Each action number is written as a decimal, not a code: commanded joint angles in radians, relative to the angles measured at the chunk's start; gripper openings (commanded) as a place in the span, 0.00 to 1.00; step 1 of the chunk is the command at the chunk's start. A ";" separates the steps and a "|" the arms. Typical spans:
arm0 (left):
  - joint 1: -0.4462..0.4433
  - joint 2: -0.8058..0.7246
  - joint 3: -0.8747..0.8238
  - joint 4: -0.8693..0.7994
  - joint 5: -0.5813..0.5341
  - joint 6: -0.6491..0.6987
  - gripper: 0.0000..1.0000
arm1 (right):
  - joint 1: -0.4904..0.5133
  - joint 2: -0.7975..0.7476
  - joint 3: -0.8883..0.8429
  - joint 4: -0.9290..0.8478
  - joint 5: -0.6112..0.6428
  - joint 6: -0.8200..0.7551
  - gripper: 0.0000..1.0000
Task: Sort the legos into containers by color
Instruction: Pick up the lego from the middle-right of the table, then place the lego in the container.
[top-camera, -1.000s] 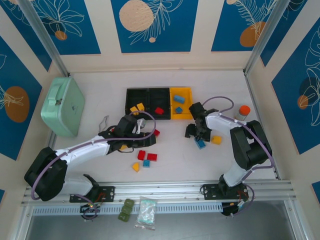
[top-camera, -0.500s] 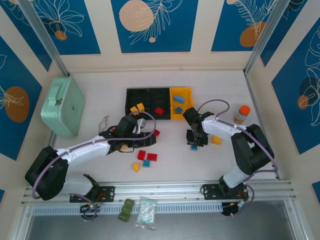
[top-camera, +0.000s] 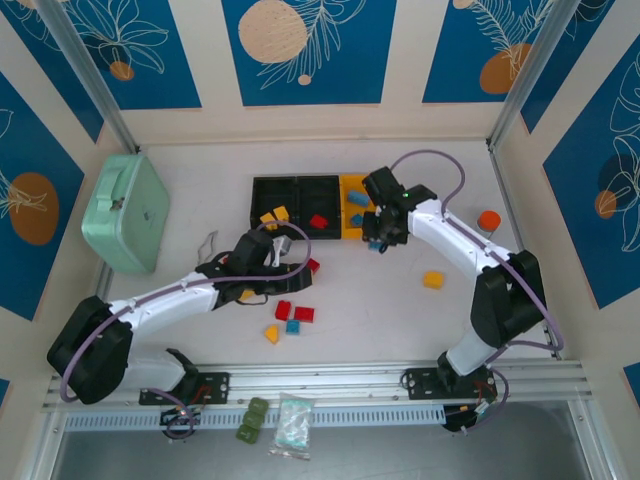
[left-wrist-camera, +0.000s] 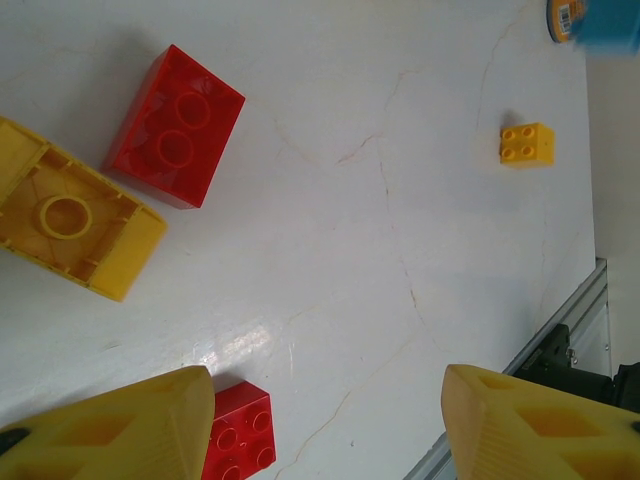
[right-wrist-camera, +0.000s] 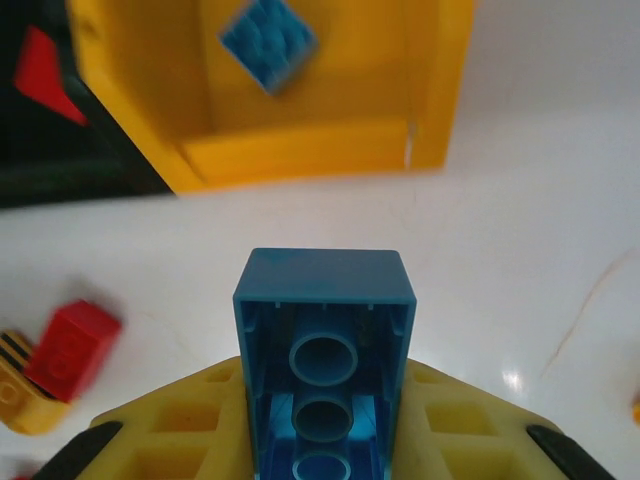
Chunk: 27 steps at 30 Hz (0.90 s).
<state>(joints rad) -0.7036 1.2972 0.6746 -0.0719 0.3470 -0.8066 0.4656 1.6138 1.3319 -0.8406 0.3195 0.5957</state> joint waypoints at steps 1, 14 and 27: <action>-0.010 -0.028 0.017 -0.031 -0.017 0.005 0.61 | -0.028 0.088 0.101 -0.020 0.025 -0.060 0.27; -0.008 -0.077 0.026 -0.097 -0.042 0.021 0.61 | -0.074 0.472 0.497 -0.124 0.119 -0.098 0.30; -0.009 -0.099 0.020 -0.113 -0.052 0.021 0.62 | -0.058 0.599 0.619 -0.178 0.169 -0.105 0.47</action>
<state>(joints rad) -0.7036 1.2263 0.6762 -0.1612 0.3092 -0.8028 0.4000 2.1906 1.9095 -0.9710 0.4591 0.4931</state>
